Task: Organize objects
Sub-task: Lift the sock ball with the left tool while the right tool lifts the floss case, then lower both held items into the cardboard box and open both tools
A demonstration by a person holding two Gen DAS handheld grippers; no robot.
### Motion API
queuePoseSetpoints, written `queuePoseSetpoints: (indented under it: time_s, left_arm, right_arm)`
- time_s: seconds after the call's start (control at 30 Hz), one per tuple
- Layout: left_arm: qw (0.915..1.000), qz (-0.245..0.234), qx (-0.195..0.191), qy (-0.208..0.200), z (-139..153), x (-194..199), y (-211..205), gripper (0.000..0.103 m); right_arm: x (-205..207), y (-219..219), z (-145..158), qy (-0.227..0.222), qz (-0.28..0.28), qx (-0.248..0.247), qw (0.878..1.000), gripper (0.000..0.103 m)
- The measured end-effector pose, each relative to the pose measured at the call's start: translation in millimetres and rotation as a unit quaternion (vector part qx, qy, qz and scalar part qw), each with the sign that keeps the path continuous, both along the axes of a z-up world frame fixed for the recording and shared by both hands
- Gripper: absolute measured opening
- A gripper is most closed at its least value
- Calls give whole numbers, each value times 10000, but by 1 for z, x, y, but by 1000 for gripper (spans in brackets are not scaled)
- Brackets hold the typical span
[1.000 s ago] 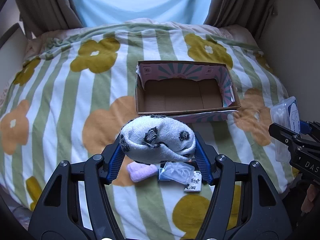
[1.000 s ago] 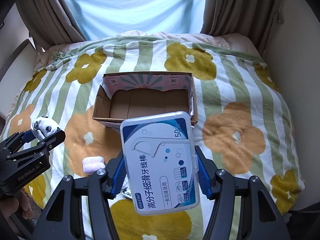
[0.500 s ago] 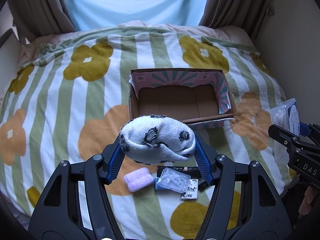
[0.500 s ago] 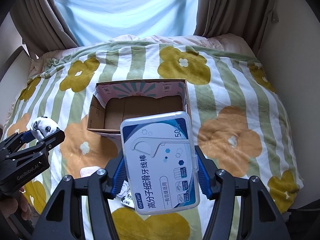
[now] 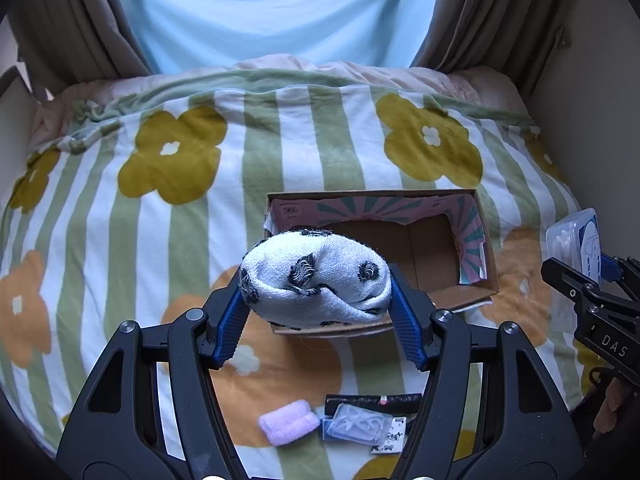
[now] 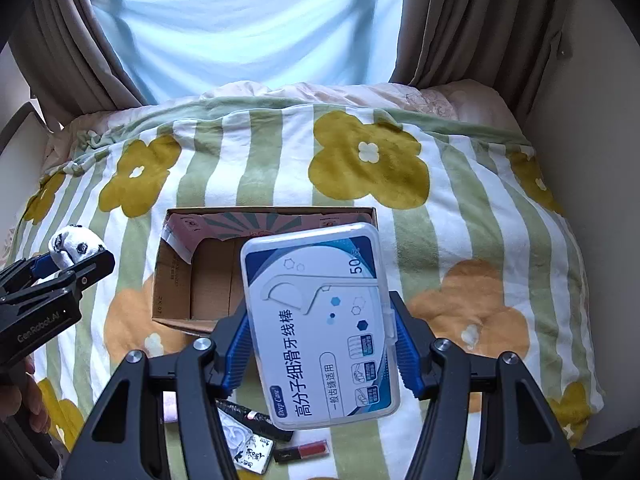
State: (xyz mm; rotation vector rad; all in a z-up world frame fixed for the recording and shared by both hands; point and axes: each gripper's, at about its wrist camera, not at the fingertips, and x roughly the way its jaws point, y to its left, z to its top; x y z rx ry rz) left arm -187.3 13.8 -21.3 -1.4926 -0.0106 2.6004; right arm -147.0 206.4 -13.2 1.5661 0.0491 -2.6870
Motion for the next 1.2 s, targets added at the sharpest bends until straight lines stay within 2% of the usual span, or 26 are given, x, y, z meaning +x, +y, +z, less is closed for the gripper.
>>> queuePoseSetpoints:
  time_s: [0.23, 0.47, 0.9, 1.03, 1.2]
  left_arm:
    - [9997, 23, -3, -249, -39, -49, 8, 61]
    - [9979, -46, -121, -631, -91, -91, 19, 61]
    - [9915, -222, -319, -1240, -187, -131, 39, 61]
    - [9905, -238, -422, -1288, -203, -136, 42, 61]
    - [9904, -271, -480, -1271, -204, -138, 45, 61]
  right_arm:
    - [-51, -7, -35, -212, 185, 74, 9996, 57]
    - [-92, -12, -81, -585, 333, 9, 9977, 57]
    - [-131, -18, -182, -1380, 773, -11, 9874, 57]
    - [-131, -18, -196, -1468, 869, -34, 9853, 57]
    - [-128, -18, -198, -1474, 980, -70, 9842, 57]
